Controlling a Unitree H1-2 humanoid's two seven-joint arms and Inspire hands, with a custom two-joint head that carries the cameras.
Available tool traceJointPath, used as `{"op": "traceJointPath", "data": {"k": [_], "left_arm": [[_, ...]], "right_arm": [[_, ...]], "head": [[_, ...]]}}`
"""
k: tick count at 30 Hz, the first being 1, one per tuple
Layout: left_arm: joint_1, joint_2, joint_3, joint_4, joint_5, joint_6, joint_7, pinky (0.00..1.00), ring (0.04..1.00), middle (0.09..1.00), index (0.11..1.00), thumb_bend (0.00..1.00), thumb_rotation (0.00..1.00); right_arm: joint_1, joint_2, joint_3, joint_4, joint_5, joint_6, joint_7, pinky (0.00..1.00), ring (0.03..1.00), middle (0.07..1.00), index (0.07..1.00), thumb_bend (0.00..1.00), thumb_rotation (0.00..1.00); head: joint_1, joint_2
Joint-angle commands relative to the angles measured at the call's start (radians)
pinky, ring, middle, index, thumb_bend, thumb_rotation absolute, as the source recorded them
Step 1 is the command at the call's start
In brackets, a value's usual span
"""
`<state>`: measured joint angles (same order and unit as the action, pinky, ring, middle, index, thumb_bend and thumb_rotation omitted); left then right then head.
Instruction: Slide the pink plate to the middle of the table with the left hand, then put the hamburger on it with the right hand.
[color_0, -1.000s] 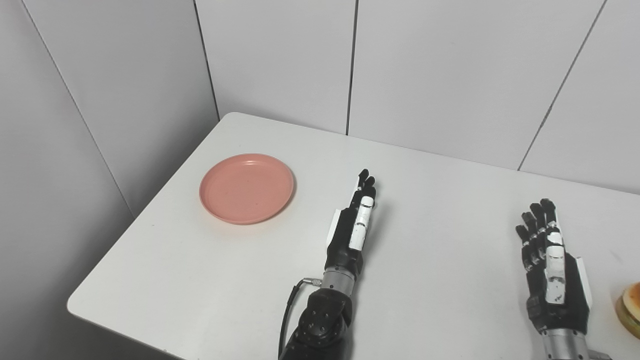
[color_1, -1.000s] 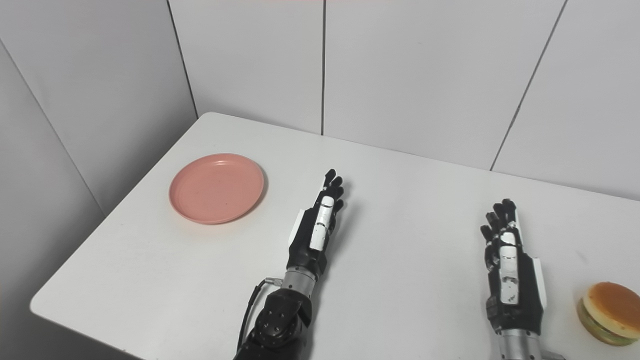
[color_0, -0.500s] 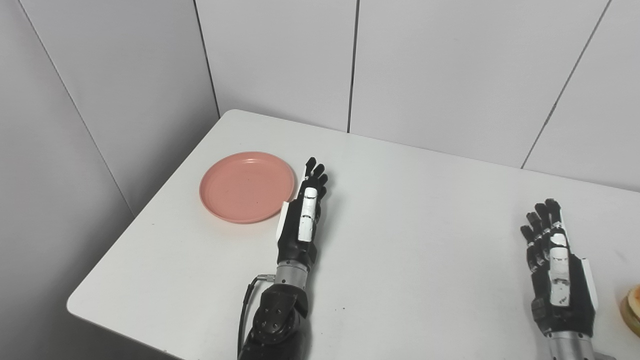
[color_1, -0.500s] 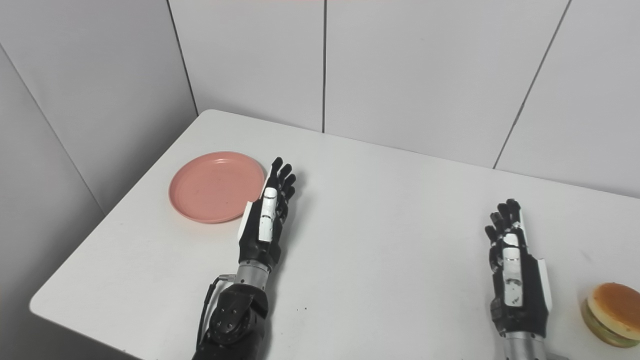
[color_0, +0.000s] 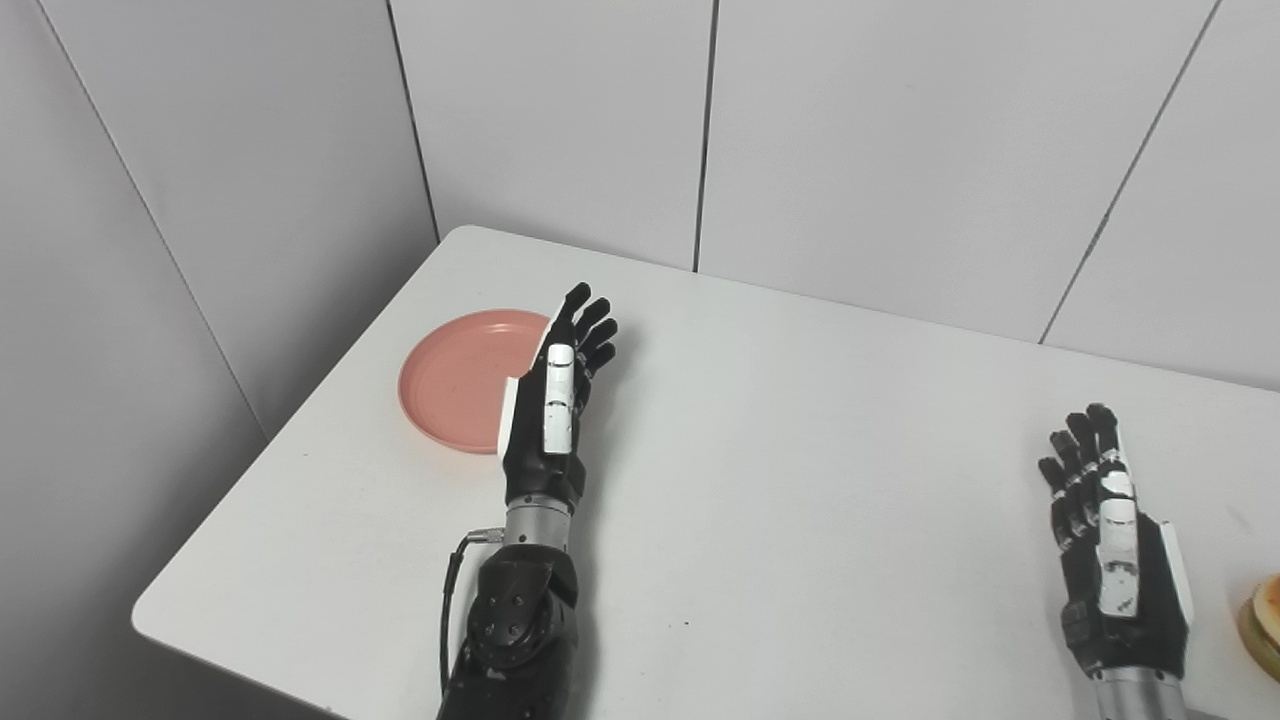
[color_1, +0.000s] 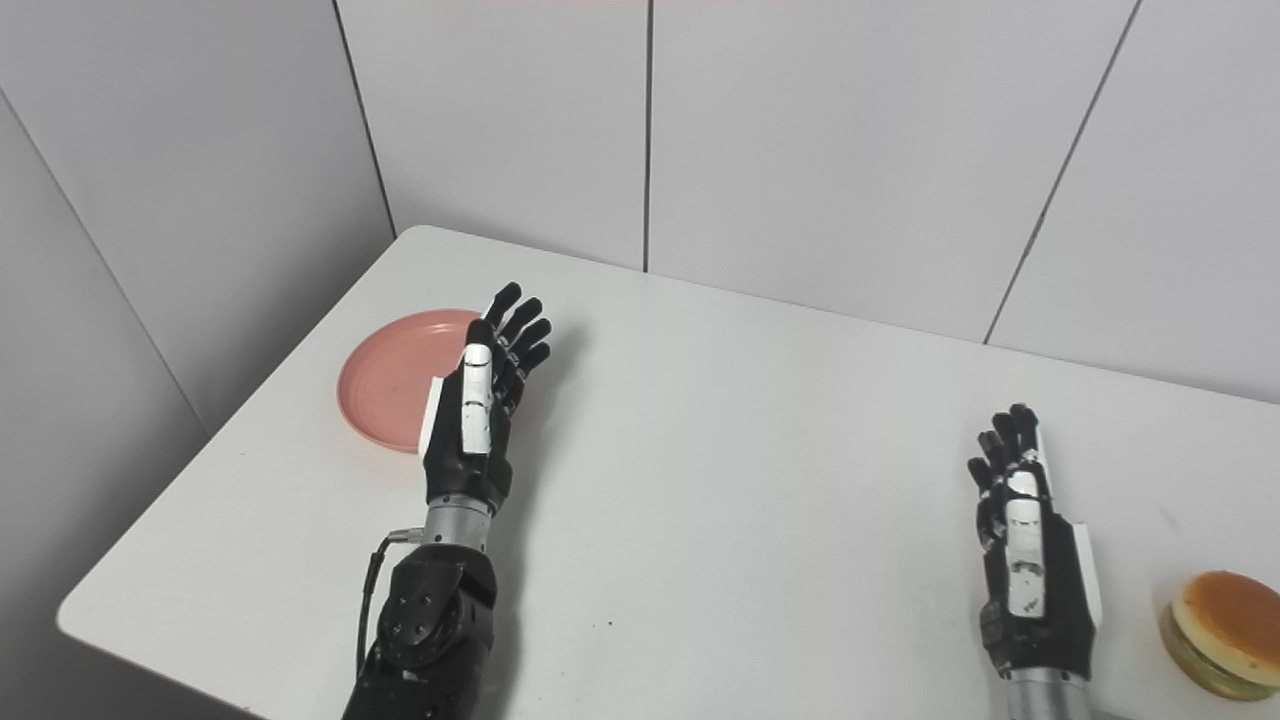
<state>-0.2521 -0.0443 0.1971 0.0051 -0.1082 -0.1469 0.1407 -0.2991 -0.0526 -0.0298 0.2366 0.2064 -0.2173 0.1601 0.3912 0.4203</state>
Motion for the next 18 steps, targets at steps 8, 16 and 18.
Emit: {"op": "traceJointPath", "data": {"k": [8,16,18], "left_arm": [[-0.059,0.075,0.072,0.018,0.02,-0.104,0.043,0.83,0.818,0.817,0.804,0.67,1.0],[-0.083,0.132,0.141,0.052,0.056,-0.129,0.118,0.82,0.774,0.766,0.75,0.7,1.0],[-0.084,0.146,0.155,0.052,0.05,-0.125,0.124,0.79,0.769,0.766,0.747,0.69,1.0]], "right_arm": [[0.067,-0.012,-0.006,0.057,-0.012,-0.021,0.008,1.0,1.0,1.0,1.0,0.55,0.93],[0.066,-0.014,-0.008,0.064,-0.011,-0.029,0.014,1.0,1.0,1.0,1.0,0.52,0.94],[0.067,-0.014,-0.009,0.062,-0.01,-0.027,0.015,1.0,1.0,1.0,1.0,0.52,0.92]], "head": [[0.001,0.002],[0.005,0.002],[0.005,0.002]]}}
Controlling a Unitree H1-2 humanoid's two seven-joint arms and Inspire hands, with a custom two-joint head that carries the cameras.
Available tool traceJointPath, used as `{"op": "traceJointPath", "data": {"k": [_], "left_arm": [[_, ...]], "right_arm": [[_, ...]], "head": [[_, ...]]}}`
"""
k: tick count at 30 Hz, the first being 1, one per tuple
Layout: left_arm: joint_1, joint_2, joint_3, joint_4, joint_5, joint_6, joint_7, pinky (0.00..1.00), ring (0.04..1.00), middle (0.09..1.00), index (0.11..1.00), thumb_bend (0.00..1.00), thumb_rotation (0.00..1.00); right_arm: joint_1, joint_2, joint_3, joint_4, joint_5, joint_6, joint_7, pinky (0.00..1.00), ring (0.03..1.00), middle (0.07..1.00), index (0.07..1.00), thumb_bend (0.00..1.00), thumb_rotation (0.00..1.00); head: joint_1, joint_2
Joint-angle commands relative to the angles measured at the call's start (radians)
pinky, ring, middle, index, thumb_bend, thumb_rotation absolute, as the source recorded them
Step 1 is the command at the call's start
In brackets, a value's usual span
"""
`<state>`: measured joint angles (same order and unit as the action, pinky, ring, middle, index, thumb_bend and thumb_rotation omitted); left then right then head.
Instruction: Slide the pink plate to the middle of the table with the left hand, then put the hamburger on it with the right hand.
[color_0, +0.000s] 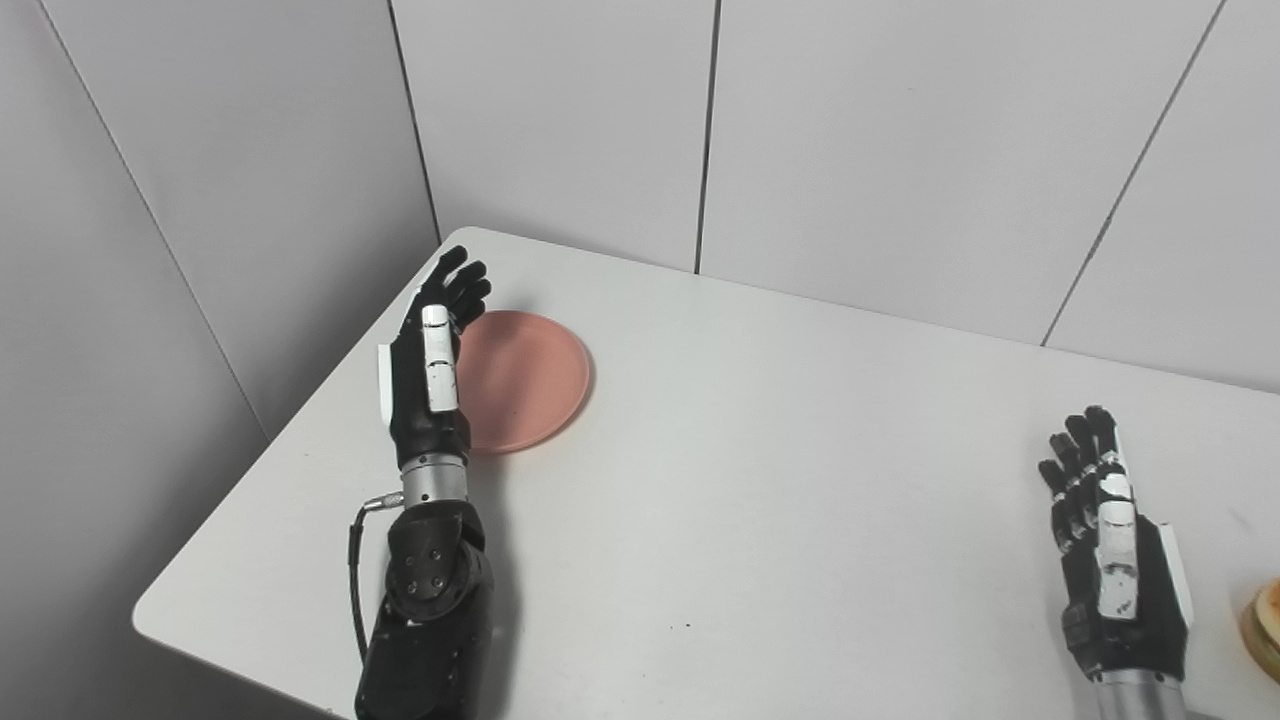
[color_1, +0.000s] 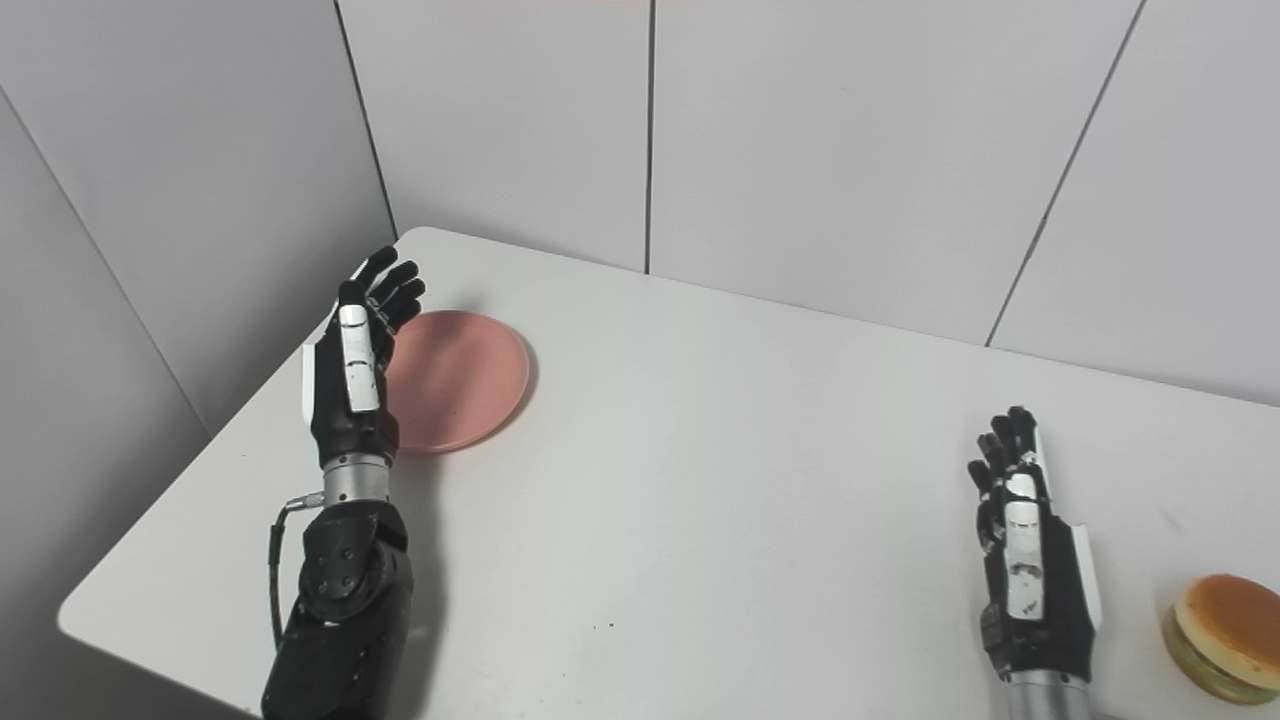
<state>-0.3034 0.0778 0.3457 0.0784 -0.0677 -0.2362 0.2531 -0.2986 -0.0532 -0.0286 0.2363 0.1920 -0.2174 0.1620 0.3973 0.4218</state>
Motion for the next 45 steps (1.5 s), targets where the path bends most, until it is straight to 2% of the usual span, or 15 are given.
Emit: {"op": "traceJointPath", "data": {"k": [1,12,18,26,30,32,36,37,40,45], "left_arm": [[-0.034,0.029,0.012,-0.019,0.003,-0.037,0.013,0.79,0.771,0.769,0.752,0.69,1.0],[-0.042,0.099,0.081,0.048,-0.011,-0.084,0.058,0.75,0.756,0.762,0.75,0.73,1.0],[-0.049,0.141,0.113,0.144,-0.04,-0.095,0.062,0.77,0.764,0.763,0.758,0.72,1.0],[-0.067,0.165,0.112,0.268,-0.094,-0.13,0.039,0.78,0.791,0.794,0.79,0.71,1.0],[-0.092,0.169,0.102,0.361,-0.125,-0.169,0.012,0.81,0.807,0.805,0.796,0.7,1.0],[-0.097,0.166,0.096,0.377,-0.129,-0.155,0.007,0.83,0.824,0.822,0.81,0.71,1.0],[-0.093,0.163,0.073,0.386,-0.134,-0.116,-0.018,0.9,0.876,0.872,0.856,0.67,1.0],[-0.092,0.163,0.068,0.393,-0.135,-0.119,-0.027,0.9,0.876,0.871,0.853,0.64,1.0],[-0.091,0.159,0.057,0.396,-0.148,-0.109,-0.045,0.9,0.879,0.864,0.842,0.65,1.0],[-0.08,0.149,0.034,0.361,-0.169,-0.05,-0.071,0.92,0.899,0.882,0.855,0.65,1.0]], "right_arm": [[0.067,-0.014,-0.009,0.062,0.0,-0.027,0.011,1.0,1.0,1.0,1.0,0.53,0.93],[0.067,-0.018,-0.008,0.065,-0.004,-0.025,0.012,1.0,1.0,1.0,1.0,0.53,0.92],[0.066,-0.016,-0.01,0.067,0.006,-0.025,0.017,1.0,1.0,1.0,1.0,0.54,0.91],[0.07,-0.016,-0.007,0.056,-0.002,-0.019,0.011,1.0,1.0,1.0,1.0,0.54,0.92],[0.074,-0.013,-0.008,0.045,-0.001,-0.013,0.009,1.0,1.0,1.0,1.0,0.53,0.92],[0.074,-0.013,-0.008,0.043,-0.001,-0.013,0.008,1.0,1.0,1.0,1.0,0.52,0.92],[0.074,-0.015,-0.006,0.04,-0.006,-0.015,0.008,1.0,1.0,1.0,1.0,0.52,0.93],[0.074,-0.016,-0.005,0.04,-0.007,-0.015,0.009,1.0,1.0,1.0,1.0,0.53,0.93],[0.075,-0.015,-0.006,0.033,-0.01,-0.013,0.004,1.0,1.0,1.0,1.0,0.52,0.94],[0.072,-0.015,-0.008,0.039,-0.003,-0.014,0.007,1.0,1.0,1.0,1.0,0.53,0.93]], "head": [[-0.001,0.001],[0.002,0.003],[0.001,0.002],[-0.003,0.003],[-0.005,0.004],[-0.005,0.004],[-0.006,0.003],[-0.006,0.004],[-0.007,0.005],[-0.007,0.007]]}}
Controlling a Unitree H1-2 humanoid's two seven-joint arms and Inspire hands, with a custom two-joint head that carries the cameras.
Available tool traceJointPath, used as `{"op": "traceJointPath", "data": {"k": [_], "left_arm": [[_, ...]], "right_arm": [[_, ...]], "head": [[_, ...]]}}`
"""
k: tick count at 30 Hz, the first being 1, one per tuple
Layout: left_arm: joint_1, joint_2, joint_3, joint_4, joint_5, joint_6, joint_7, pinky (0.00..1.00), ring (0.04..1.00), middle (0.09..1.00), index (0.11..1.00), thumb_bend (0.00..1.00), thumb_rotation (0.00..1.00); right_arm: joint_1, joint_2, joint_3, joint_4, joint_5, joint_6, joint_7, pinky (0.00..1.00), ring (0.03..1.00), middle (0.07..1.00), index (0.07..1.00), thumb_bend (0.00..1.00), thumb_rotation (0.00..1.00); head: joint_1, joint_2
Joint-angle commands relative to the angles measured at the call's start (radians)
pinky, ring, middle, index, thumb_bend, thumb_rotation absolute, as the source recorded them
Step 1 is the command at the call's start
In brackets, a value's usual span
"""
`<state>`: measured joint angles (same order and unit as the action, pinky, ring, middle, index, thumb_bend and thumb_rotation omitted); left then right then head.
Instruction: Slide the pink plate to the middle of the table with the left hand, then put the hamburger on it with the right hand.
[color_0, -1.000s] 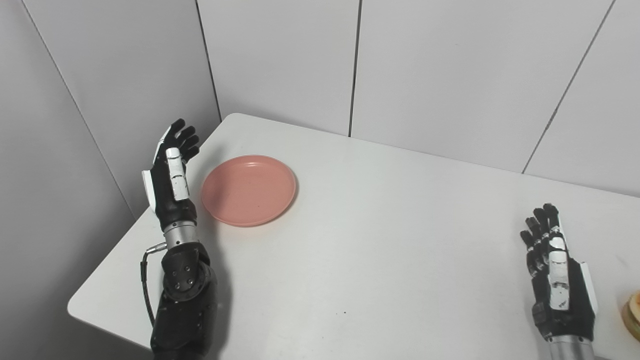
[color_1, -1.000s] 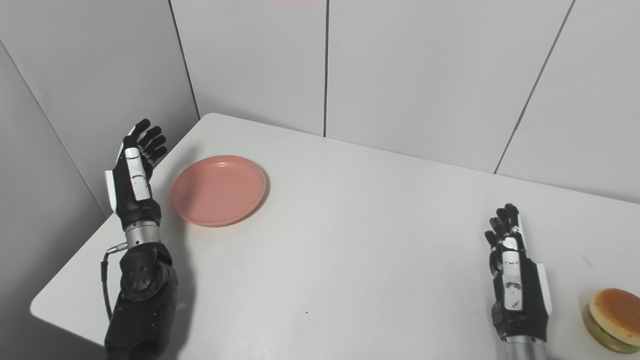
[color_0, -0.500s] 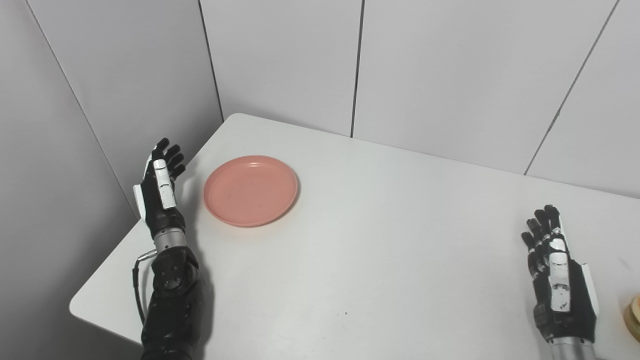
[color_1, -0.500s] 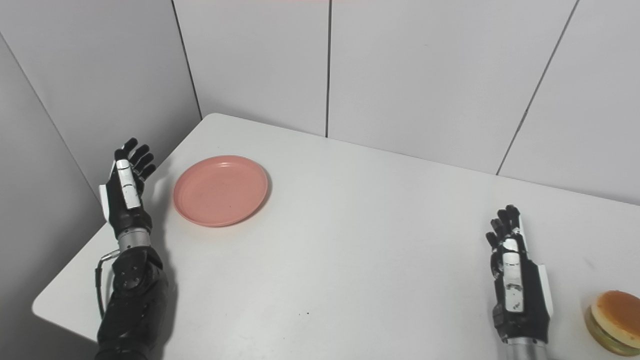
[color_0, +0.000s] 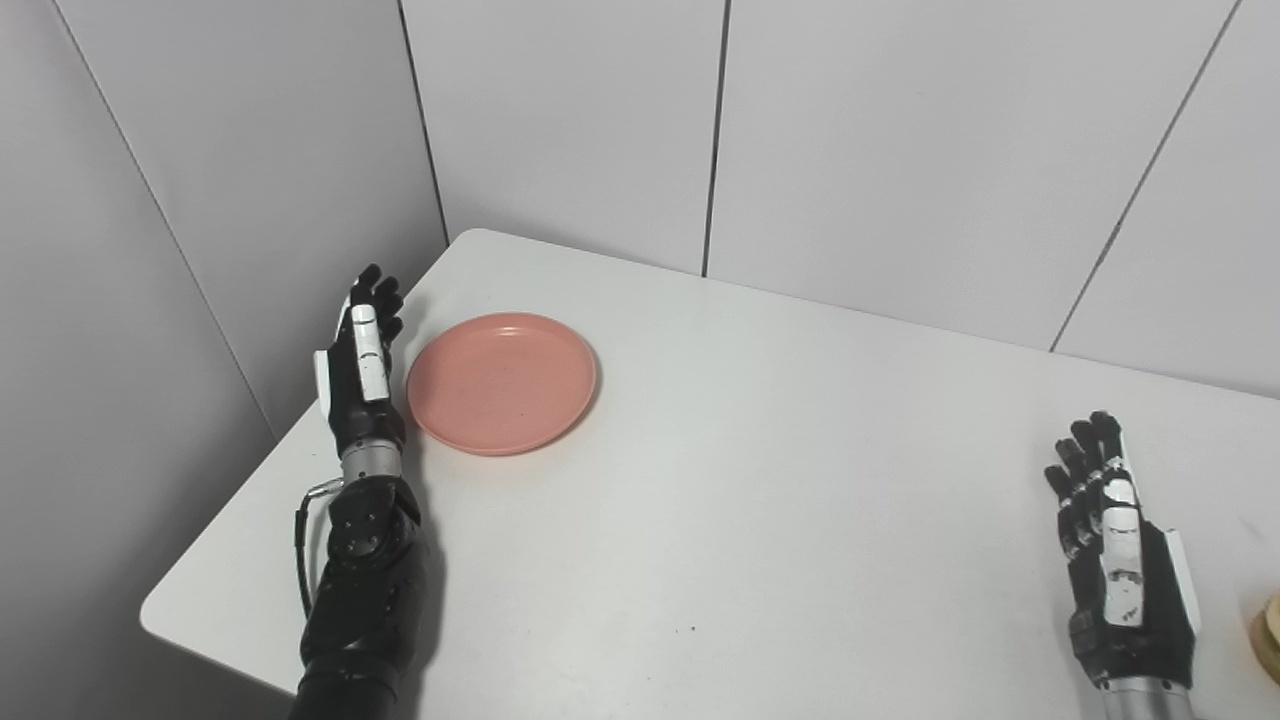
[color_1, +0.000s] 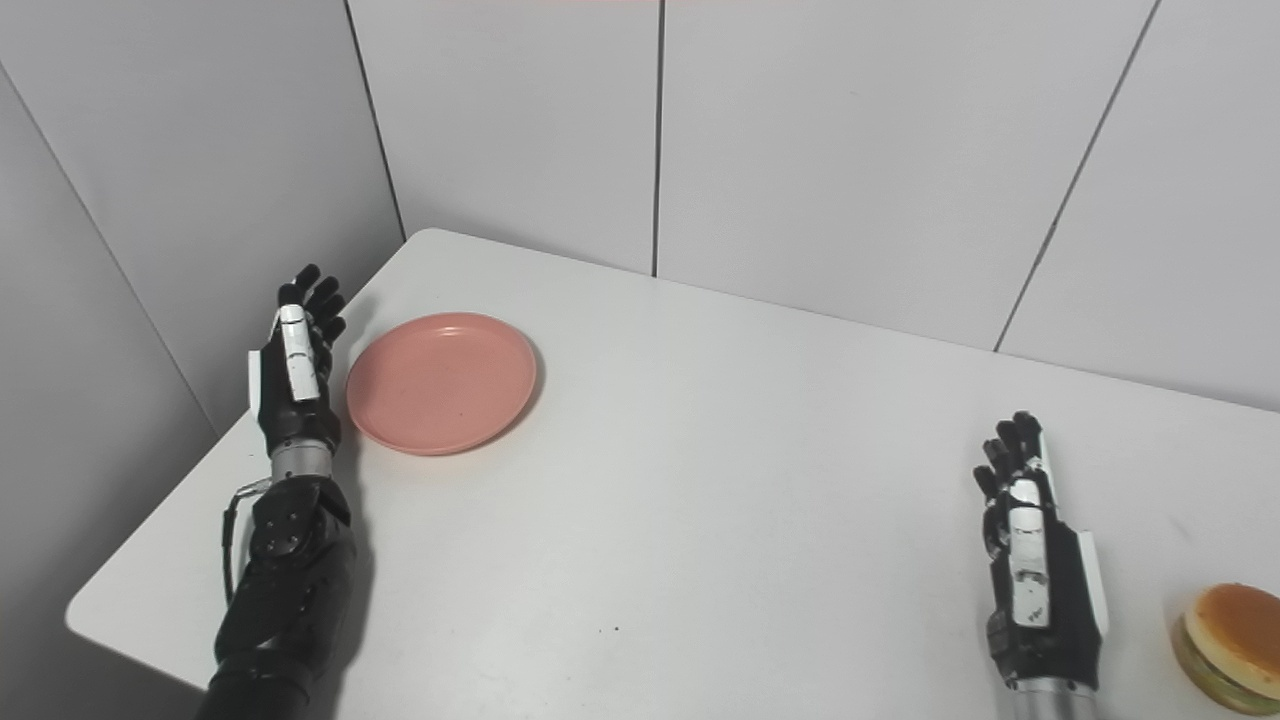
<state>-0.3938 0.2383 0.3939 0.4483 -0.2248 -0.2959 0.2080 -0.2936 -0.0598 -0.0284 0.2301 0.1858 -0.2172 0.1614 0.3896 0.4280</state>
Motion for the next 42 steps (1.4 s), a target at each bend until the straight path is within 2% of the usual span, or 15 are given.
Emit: {"op": "traceJointPath", "data": {"k": [1,3,6,13,19,22,27,30,35,38,42], "left_arm": [[0.011,-0.012,-0.017,-0.013,-0.017,0.02,-0.031,0.93,0.906,0.891,0.867,0.66,1.0],[0.014,-0.023,-0.017,-0.039,-0.034,0.064,-0.029,0.92,0.908,0.892,0.867,0.69,1.0],[0.02,-0.033,-0.028,-0.063,-0.044,0.085,-0.047,0.9,0.907,0.895,0.87,0.68,1.0],[0.034,-0.038,-0.06,-0.107,-0.065,0.154,-0.082,0.89,0.913,0.902,0.885,0.69,1.0],[0.04,-0.042,-0.078,-0.124,-0.085,0.203,-0.118,0.89,0.894,0.887,0.876,0.69,1.0],[0.042,-0.048,-0.081,-0.134,-0.098,0.222,-0.136,0.89,0.888,0.876,0.864,0.7,1.0],[0.048,-0.065,-0.099,-0.172,-0.102,0.254,-0.148,0.9,0.891,0.877,0.867,0.65,1.0],[0.052,-0.07,-0.12,-0.189,-0.089,0.261,-0.158,0.88,0.885,0.876,0.867,0.64,1.0],[0.062,-0.077,-0.167,-0.202,-0.07,0.257,-0.194,0.87,0.89,0.885,0.876,0.67,1.0],[0.07,-0.096,-0.19,-0.228,-0.069,0.287,-0.201,0.89,0.902,0.894,0.884,0.65,1.0],[0.077,-0.117,-0.218,-0.237,-0.042,0.302,-0.196,0.89,0.885,0.877,0.865,0.64,1.0]], "right_arm": [[0.068,-0.009,-0.009,0.044,0.002,-0.013,0.006,1.0,1.0,1.0,1.0,0.53,0.93],[0.069,-0.009,-0.007,0.039,-0.002,-0.009,0.003,1.0,1.0,1.0,1.0,0.54,0.94],[0.068,-0.007,-0.009,0.04,0.008,-0.008,0.007,1.0,1.0,1.0,1.0,0.52,0.93],[0.066,-0.008,-0.01,0.04,0.008,0.001,0.002,1.0,1.0,1.0,1.0,0.57,0.91],[0.066,-0.005,-0.011,0.035,0.005,-0.004,-0.003,1.0,1.0,1.0,1.0,0.55,0.92],[0.065,-0.002,-0.012,0.04,0.008,-0.006,-0.002,1.0,1.0,1.0,1.0,0.56,0.91],[0.062,-0.001,-0.012,0.052,0.005,-0.013,-0.002,1.0,1.0,1.0,1.0,0.57,0.92],[0.059,0.0,-0.01,0.061,0.003,-0.023,0.0,1.0,1.0,1.0,1.0,0.56,0.91],[0.054,0.002,-0.01,0.081,0.002,-0.041,0.004,1.0,1.0,1.0,1.0,0.59,0.9],[0.052,0.008,-0.013,0.079,0.018,-0.032,0.008,1.0,1.0,1.0,1.0,0.61,0.87],[0.05,0.001,-0.003,0.084,0.006,-0.042,0.017,1.0,1.0,1.0,1.0,0.59,0.91]], "head": [[0.001,0.001],[0.0,0.002],[-0.003,0.003],[-0.004,0.002],[-0.014,0.001],[-0.022,0.0],[-0.039,0.004],[-0.043,0.007],[-0.053,0.012],[-0.06,0.019],[-0.063,0.022]]}}
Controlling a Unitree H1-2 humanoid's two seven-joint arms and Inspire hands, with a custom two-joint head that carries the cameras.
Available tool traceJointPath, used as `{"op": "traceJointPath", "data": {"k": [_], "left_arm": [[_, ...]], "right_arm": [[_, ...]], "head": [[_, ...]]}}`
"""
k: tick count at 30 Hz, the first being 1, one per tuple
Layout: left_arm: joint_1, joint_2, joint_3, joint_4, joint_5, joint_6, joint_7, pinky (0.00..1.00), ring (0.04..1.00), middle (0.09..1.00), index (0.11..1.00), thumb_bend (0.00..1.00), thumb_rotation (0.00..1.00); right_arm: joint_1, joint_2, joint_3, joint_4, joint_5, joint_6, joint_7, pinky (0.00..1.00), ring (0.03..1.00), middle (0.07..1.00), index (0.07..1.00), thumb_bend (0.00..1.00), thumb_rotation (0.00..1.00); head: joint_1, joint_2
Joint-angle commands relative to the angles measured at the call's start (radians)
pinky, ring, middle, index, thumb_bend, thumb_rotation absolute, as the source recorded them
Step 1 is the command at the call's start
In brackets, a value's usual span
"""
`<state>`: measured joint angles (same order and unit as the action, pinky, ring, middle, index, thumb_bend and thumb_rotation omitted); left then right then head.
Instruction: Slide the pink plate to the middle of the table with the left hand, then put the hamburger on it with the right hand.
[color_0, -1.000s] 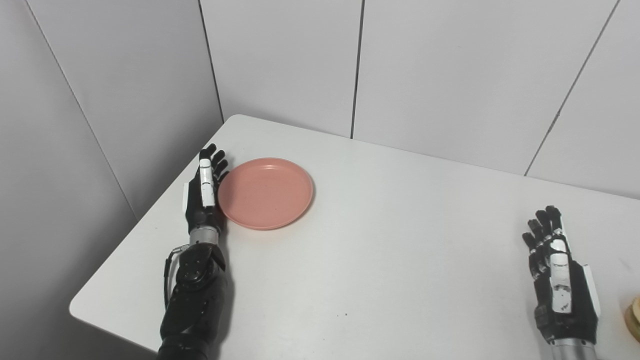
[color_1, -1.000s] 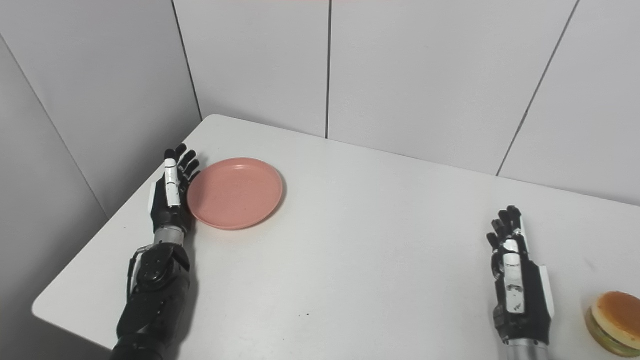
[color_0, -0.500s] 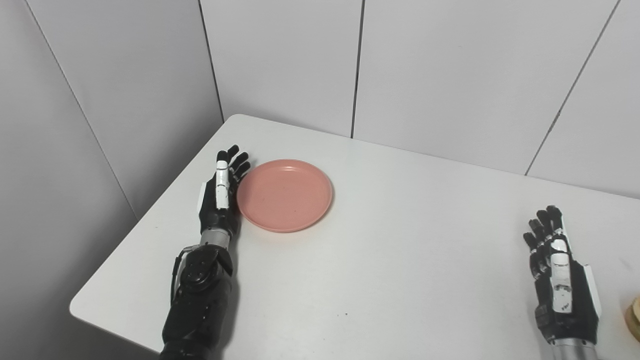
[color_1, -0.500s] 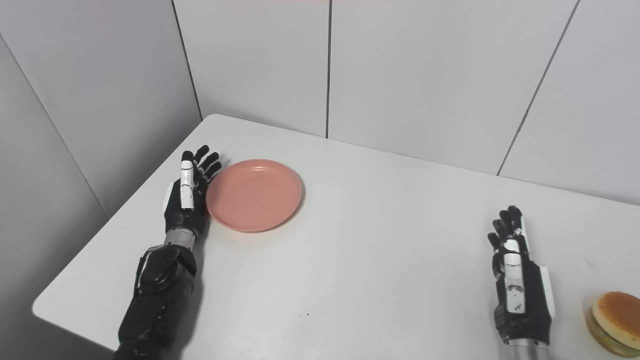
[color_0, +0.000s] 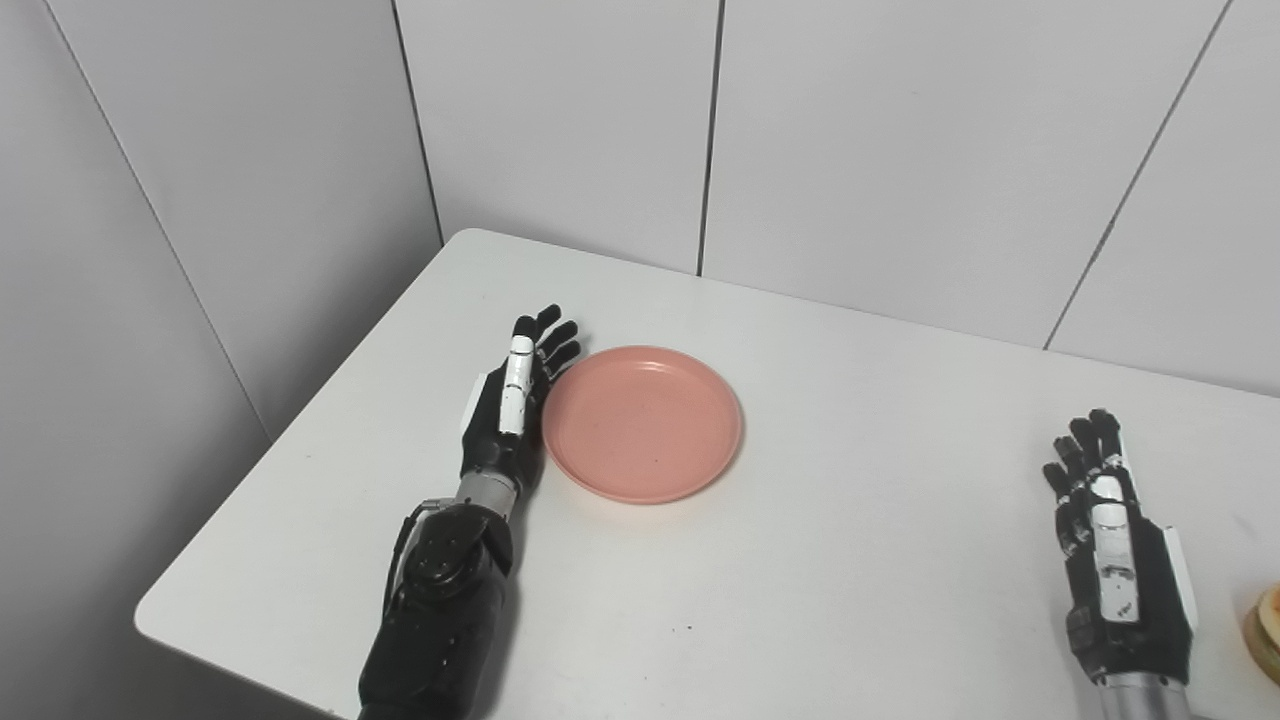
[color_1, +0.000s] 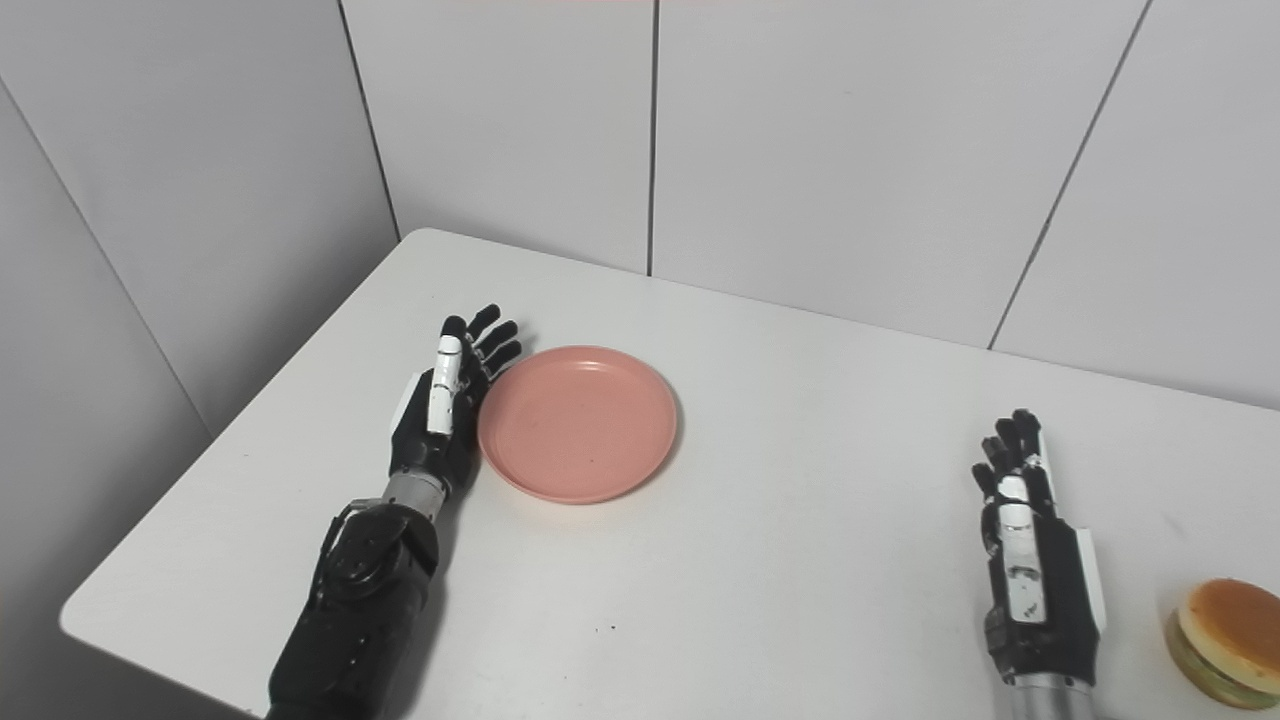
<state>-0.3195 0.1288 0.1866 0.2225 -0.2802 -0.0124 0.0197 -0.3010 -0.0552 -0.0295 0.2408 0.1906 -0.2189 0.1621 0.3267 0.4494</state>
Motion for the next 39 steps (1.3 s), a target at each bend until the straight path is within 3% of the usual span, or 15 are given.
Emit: {"op": "traceJointPath", "data": {"k": [1,14,21,27,31,39], "left_arm": [[0.005,-0.014,-0.022,-0.013,0.026,0.022,-0.006,0.89,0.882,0.874,0.863,0.64,1.0],[0.019,-0.055,-0.097,-0.017,0.066,0.004,-0.051,0.88,0.876,0.876,0.857,0.65,1.0],[0.041,-0.067,-0.13,-0.026,0.062,0.004,-0.098,0.89,0.882,0.882,0.866,0.64,1.0],[0.055,-0.069,-0.124,-0.049,0.058,0.023,-0.114,0.89,0.877,0.879,0.863,0.64,1.0],[0.065,-0.059,-0.13,-0.057,0.057,0.029,-0.138,0.91,0.884,0.884,0.866,0.65,1.0],[0.08,-0.063,-0.13,-0.066,0.056,0.04,-0.166,0.9,0.889,0.882,0.865,0.64,1.0]], "right_arm": [[0.059,-0.004,-0.002,0.072,-0.001,-0.045,0.015,1.0,1.0,1.0,1.0,0.58,0.92],[0.061,-0.002,0.001,0.066,-0.007,-0.035,0.008,1.0,1.0,1.0,1.0,0.59,0.91],[0.072,0.018,0.007,0.043,-0.042,-0.041,-0.021,1.0,1.0,1.0,1.0,0.57,0.93],[0.078,0.036,0.017,0.017,-0.063,-0.002,-0.037,1.0,1.0,1.0,1.0,0.61,0.92],[0.074,0.06,0.023,0.018,-0.072,-0.004,-0.054,1.0,1.0,1.0,1.0,0.6,0.91],[0.067,0.089,0.033,0.027,-0.105,-0.008,-0.082,1.0,1.0,1.0,1.0,0.59,0.9]], "head": [[0.0,0.002],[-0.029,0.013],[-0.117,0.032],[-0.192,0.044],[-0.273,0.047],[-0.357,0.051]]}}
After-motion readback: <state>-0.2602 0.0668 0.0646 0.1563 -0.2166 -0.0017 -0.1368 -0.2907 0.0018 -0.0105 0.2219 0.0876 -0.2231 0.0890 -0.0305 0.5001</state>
